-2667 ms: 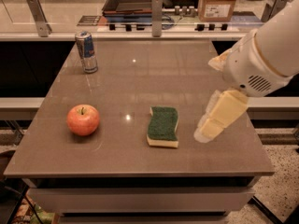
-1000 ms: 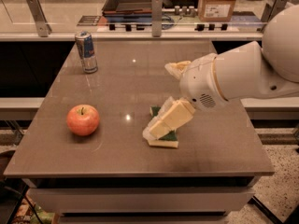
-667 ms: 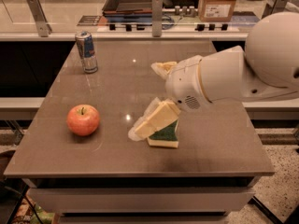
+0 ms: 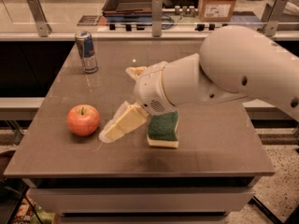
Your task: Pick apple
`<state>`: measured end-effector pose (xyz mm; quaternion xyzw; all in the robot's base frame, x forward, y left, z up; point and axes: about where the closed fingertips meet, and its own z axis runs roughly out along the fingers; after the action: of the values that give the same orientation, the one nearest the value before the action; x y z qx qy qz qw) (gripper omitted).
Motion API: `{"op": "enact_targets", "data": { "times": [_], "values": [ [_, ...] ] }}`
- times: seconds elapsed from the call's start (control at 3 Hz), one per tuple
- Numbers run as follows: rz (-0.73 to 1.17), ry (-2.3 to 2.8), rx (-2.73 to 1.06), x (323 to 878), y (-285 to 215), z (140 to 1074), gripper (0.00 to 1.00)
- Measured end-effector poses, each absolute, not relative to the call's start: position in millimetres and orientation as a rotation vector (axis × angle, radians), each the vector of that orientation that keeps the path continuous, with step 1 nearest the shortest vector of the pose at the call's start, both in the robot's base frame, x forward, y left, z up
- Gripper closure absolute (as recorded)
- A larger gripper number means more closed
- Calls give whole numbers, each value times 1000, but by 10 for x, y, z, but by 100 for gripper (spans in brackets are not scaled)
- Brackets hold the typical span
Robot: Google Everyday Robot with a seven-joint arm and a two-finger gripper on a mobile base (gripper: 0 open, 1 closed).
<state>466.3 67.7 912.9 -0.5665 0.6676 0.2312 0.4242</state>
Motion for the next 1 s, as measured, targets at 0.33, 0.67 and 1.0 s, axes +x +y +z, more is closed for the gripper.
{"op": "enact_targets", "data": {
  "times": [0.33,0.67,1.0],
  "values": [
    [628,1666,-1409,4782,981,9022,0],
    [689,1646,-1405,4883,1249,8936,0],
    [739,1627,-1403,4938,1435,8847,0]
  ]
}}
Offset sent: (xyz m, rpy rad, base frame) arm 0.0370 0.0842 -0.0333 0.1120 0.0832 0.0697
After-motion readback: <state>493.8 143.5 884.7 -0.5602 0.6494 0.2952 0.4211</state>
